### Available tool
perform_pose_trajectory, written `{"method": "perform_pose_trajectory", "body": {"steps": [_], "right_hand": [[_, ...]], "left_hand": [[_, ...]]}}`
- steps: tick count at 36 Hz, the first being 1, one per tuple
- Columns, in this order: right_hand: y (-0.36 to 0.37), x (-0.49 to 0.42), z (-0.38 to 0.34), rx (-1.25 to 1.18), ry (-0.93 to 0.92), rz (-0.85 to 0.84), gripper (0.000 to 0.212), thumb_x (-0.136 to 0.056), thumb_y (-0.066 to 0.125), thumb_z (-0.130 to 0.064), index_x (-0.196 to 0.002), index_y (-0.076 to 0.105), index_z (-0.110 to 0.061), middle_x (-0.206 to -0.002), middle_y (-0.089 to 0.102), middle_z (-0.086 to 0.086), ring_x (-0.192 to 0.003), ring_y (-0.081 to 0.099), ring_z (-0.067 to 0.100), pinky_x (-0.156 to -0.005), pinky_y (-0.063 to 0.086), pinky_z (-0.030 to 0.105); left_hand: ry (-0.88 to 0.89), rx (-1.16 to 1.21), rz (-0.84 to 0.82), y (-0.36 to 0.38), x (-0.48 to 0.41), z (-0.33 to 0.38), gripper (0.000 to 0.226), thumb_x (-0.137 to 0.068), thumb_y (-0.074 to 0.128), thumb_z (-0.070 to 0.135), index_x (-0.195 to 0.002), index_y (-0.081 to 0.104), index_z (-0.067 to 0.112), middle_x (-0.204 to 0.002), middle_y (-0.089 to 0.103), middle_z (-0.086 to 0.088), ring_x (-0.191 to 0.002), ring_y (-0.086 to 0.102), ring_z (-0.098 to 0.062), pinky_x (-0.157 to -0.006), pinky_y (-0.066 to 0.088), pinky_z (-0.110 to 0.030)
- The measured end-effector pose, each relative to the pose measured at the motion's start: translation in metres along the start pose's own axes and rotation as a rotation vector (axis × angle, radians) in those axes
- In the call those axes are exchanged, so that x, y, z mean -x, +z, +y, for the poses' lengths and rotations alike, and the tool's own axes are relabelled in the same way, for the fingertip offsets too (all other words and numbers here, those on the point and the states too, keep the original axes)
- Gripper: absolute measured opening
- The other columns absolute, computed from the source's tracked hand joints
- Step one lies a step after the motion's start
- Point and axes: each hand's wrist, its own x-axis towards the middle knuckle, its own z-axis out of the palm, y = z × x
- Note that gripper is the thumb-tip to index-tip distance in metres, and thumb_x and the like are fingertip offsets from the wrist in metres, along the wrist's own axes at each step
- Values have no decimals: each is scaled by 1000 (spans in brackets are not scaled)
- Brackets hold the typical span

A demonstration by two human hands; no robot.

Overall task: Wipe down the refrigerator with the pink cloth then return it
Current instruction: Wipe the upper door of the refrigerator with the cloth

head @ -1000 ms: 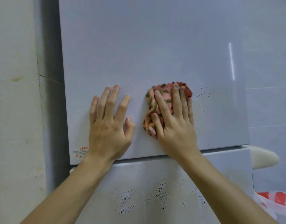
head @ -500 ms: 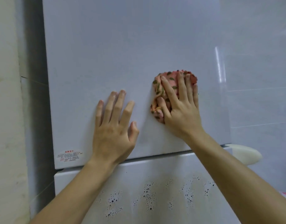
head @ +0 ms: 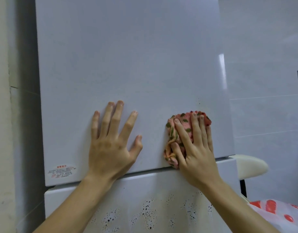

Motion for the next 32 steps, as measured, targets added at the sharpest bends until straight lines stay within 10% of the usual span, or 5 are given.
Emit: {"method": "perform_pose_trajectory", "body": {"steps": [10, 20, 32], "right_hand": [[-18, -118, 16, -82, 195, 8, 64, -100, 28, -60, -163, 24, -44, -176, 1, 6, -162, -9, 23, -131, -8, 42], [-11, -14, 37, -105, 219, 11, 62, -104, 34, -50, -161, 10, -53, -176, -2, 3, -162, -10, 21, -132, 0, 46], [-15, -85, 60, -25, 253, 79, 64, -101, 35, -49, -161, 37, -28, -172, 15, 20, -160, 5, 44, -129, 6, 59]], "left_hand": [[-22, 30, -4, -3, -3, 5, 58, -94, 57, 39, -146, 59, 14, -163, 40, -20, -154, 33, -40, -125, 19, -63], [-12, 31, 32, 6, -10, 12, 54, -98, 52, 34, -147, 57, 13, -164, 40, -17, -152, 36, -39, -126, 22, -59], [1, 18, 40, 11, -8, 8, 55, -99, 51, 34, -149, 56, 14, -164, 41, -16, -152, 36, -39, -125, 23, -61]]}}
